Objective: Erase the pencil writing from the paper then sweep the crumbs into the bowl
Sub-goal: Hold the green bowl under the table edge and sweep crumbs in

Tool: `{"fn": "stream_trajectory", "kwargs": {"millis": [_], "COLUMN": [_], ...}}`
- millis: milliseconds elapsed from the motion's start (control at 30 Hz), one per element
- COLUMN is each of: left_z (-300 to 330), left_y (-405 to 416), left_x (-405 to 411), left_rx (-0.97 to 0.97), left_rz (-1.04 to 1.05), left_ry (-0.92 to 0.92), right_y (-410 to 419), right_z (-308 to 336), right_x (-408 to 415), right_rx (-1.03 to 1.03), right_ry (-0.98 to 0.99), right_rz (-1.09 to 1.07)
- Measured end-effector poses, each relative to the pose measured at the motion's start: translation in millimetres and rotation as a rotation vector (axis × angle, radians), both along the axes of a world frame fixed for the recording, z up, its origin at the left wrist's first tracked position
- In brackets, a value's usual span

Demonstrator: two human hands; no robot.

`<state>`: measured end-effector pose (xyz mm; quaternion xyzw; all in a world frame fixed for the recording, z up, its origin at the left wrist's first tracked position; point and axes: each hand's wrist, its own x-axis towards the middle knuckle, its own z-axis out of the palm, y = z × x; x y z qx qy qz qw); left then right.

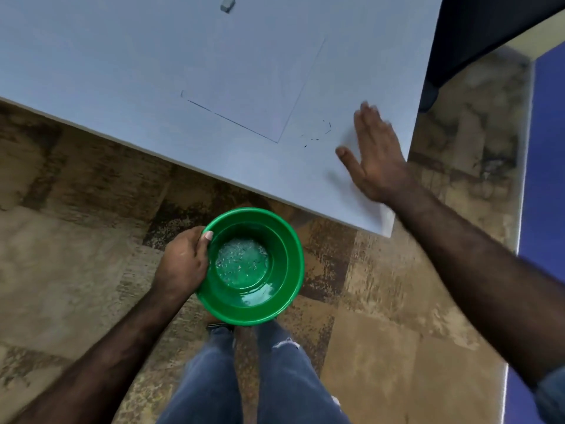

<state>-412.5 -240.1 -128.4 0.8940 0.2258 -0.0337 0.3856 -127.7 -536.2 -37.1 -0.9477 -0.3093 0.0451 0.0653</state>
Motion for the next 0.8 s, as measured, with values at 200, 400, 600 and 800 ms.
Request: {"fn": "stream_trajectory", "kwargs": {"millis": [200, 400, 600, 800], "left_z": [-1, -19, -25, -22], "left_y": [-8, -9, -11, -16], "left_x": [11, 23, 30, 35], "left_rx": [0.038, 0.044, 0.045, 0.025], "left_rz": [0.021, 0.024, 0.073, 0.107], "left_ry": [0.026, 0.064, 0.05, 0.031], "right_y": [24, 40, 49, 48], "right_z": [-20, -32, -40, -28], "right_x": [101, 98, 30, -16], "right_rx": [-0.07, -0.046, -0.105, -0.032], "right_ry": [0.075, 0.112, 0.066, 0.16], "right_rz": [-0.007, 0.126, 0.456, 0.579]}}
